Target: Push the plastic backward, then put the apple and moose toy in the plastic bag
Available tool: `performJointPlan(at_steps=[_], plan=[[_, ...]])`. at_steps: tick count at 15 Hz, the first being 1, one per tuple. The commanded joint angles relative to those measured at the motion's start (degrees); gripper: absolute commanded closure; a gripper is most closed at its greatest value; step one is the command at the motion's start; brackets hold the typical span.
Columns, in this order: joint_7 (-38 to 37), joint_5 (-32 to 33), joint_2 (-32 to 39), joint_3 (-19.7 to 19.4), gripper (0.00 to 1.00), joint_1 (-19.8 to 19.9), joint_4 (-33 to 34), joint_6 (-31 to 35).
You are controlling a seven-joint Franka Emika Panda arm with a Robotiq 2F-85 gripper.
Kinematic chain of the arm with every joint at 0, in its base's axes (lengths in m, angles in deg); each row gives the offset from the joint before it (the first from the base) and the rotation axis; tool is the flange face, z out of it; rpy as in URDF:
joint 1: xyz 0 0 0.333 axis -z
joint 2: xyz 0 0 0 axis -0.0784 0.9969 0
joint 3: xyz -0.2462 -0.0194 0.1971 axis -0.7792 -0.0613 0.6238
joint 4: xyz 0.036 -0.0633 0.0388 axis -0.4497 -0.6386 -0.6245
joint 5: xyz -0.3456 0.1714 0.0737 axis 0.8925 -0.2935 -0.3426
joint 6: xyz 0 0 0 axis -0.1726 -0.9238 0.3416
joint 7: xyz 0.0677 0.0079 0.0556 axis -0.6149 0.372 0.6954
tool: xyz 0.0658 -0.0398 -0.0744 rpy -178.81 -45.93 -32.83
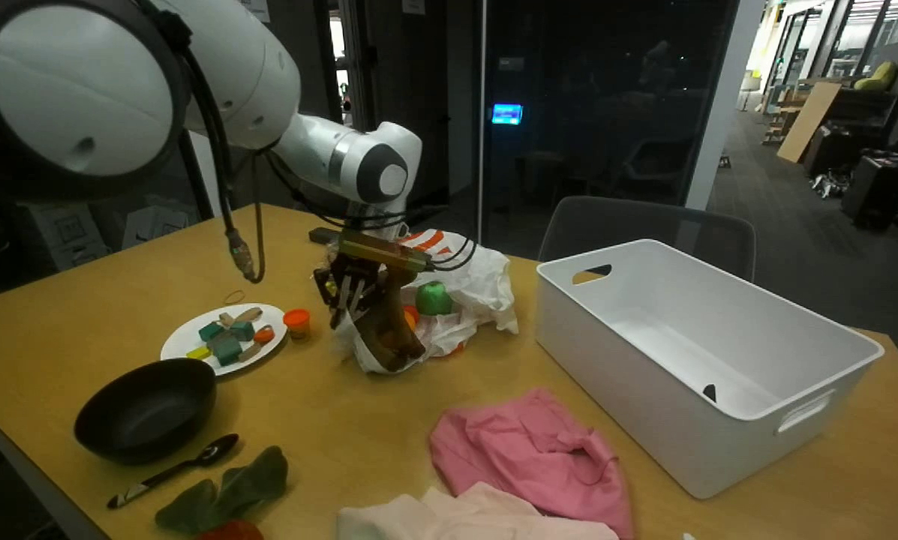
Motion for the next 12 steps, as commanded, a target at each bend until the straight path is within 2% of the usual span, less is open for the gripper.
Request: performJointPlan(at_steps=[1, 9, 10, 12], plan=[[-0.1, -2.6, -0.4, -0.3, 0.87, 0.4, 3.9, -2.9], [-1.1, -2.4, -2.4, -0.9, 0.86, 0.1, 4.5, -2.9], [-1.7, -1.8, -3.2, -1.2, 0.68, 0.0, 3.8, -3.5], [-2.9, -1.2, -4.9, -1.6, 0.57, -0.2, 2.4, -3.3]])
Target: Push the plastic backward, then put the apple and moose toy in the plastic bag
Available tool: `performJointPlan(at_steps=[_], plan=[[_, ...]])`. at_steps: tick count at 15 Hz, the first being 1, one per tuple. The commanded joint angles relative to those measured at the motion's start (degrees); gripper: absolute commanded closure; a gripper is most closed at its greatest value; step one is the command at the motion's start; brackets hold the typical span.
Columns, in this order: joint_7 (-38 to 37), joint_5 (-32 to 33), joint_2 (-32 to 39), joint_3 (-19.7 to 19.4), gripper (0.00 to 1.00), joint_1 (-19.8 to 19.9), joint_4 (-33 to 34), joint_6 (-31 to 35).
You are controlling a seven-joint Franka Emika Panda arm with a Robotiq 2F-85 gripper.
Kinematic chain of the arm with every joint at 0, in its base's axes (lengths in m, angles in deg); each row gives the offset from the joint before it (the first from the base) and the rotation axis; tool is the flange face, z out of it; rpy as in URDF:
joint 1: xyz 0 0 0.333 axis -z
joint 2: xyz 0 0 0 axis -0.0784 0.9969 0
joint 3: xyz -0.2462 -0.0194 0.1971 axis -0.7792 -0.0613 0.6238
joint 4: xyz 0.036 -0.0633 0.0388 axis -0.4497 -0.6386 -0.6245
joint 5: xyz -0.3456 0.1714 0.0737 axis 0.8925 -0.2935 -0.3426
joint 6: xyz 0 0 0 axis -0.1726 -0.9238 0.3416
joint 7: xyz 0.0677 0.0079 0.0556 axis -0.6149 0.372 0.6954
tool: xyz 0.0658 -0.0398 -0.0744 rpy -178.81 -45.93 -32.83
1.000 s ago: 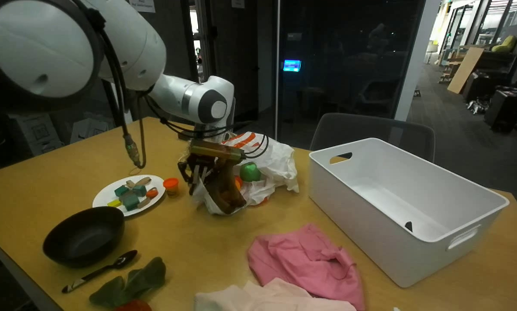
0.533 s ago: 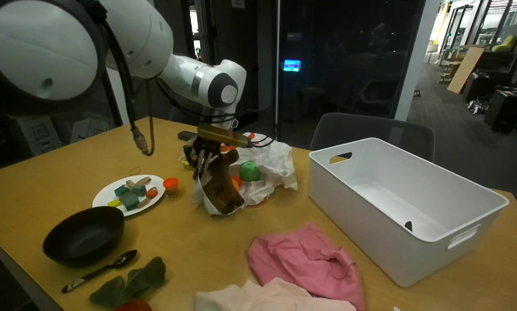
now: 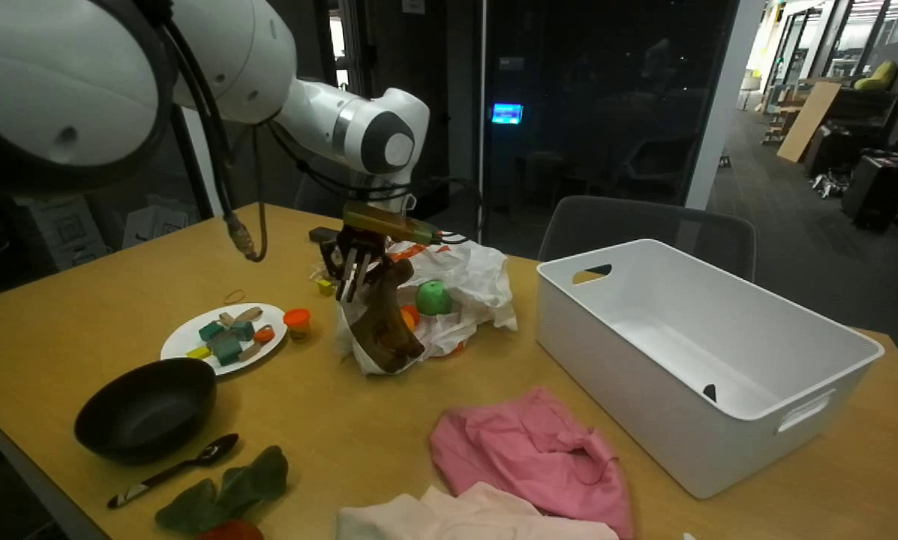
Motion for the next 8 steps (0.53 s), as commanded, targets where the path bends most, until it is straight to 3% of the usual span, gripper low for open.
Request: performJointPlan(at_steps=[1, 7, 8], plan=[[-2.7, 0.5, -4.6, -1.4, 0.49, -0.7, -2.6, -0.5], [-6.7, 1.8, -10.6, -3.5, 0.04, -0.7, -6.0, 2.8], [-7.3, 2.6, -11.4, -3.9, 0.01, -0.8, -6.8, 3.9]])
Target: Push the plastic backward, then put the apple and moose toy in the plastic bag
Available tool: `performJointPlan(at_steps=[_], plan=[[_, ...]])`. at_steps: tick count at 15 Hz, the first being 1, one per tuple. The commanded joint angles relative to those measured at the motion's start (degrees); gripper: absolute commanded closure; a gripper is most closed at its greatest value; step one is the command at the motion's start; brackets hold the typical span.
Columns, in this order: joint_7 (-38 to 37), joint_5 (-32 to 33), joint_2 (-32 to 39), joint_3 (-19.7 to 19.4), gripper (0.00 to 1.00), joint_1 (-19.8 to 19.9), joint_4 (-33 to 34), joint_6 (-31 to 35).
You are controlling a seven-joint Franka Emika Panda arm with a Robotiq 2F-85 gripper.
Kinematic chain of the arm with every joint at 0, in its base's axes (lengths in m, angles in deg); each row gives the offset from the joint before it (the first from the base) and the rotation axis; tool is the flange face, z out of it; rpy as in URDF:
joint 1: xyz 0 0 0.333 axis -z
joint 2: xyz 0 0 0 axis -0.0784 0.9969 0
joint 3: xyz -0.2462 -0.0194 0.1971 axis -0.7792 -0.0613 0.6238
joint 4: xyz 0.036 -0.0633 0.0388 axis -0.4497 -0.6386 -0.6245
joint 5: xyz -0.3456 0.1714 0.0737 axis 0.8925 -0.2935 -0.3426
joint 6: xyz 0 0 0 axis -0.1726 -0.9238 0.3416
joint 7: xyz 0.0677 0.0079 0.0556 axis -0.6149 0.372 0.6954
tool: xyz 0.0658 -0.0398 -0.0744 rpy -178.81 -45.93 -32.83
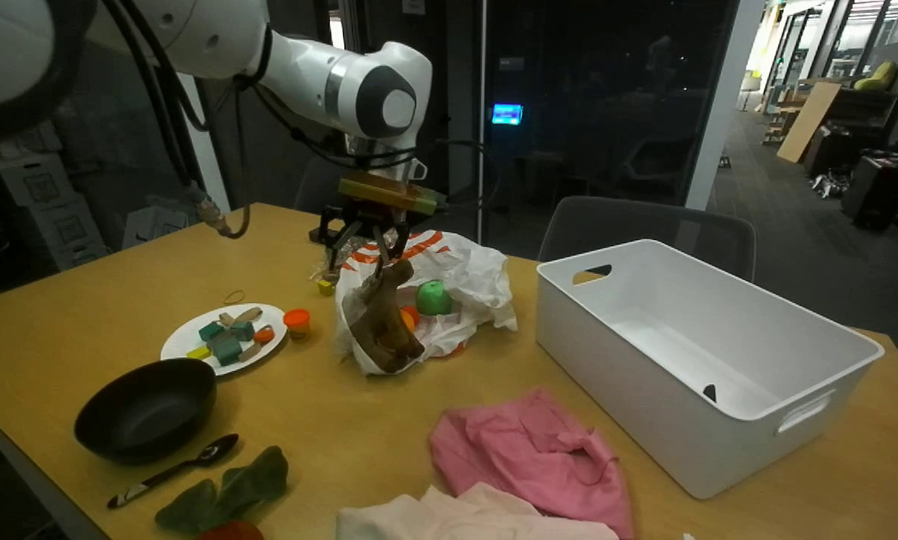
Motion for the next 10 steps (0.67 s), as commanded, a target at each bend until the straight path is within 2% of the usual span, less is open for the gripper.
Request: performJointPlan(at_steps=[1, 5, 8, 9, 10], plan=[[-2.5, 3.1, -5.2, -1.9, 0.0, -0.9, -5.5, 6.3], [-3.5, 7.5, -7.6, -2.9, 0.0, -1.1, -11.3, 18.1], [-4.1, 8.4, -7.7, -3.5, 0.0, -0.5, -14.0, 21.1], [-3.0, 7.2, -5.4, -3.1, 0.0, -0.4, -10.5, 17.9], [-3.1, 7.4, -5.5, -3.3, 0.0, -0.4, -11.3, 18.7]])
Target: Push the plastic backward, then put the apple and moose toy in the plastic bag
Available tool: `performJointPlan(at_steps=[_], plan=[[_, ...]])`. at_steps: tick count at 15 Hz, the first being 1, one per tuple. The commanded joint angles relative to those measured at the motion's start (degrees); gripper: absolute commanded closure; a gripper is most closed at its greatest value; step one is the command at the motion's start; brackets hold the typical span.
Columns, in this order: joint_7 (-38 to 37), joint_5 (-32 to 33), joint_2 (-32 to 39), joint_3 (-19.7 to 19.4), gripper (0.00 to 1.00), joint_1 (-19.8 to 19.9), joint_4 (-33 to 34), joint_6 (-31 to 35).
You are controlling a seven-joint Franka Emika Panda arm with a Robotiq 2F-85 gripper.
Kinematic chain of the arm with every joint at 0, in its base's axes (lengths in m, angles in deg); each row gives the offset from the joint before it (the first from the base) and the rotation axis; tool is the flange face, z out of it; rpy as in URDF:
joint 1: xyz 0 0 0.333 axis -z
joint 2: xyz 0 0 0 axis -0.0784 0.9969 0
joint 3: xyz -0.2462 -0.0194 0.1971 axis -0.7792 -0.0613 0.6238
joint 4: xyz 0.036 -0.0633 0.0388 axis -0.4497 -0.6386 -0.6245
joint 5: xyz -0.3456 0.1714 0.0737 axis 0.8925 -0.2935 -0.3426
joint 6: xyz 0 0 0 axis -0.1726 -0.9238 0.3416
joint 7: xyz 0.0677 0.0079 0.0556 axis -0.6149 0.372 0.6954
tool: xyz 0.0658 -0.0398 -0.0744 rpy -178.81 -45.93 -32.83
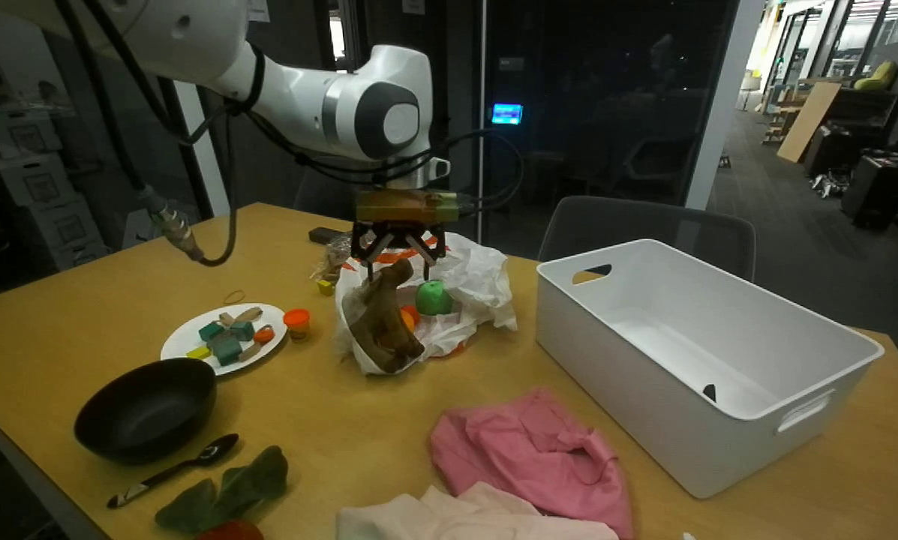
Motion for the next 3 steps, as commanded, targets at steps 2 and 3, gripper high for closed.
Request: performJointPlan(at_steps=[2, 3], plan=[[0.0, 0.0, 0.0, -0.4, 0.0, -0.2, -0.6, 0.6], [0.0, 0.0, -0.1, -0.4, 0.0, -0.2, -0.6, 0.6]])
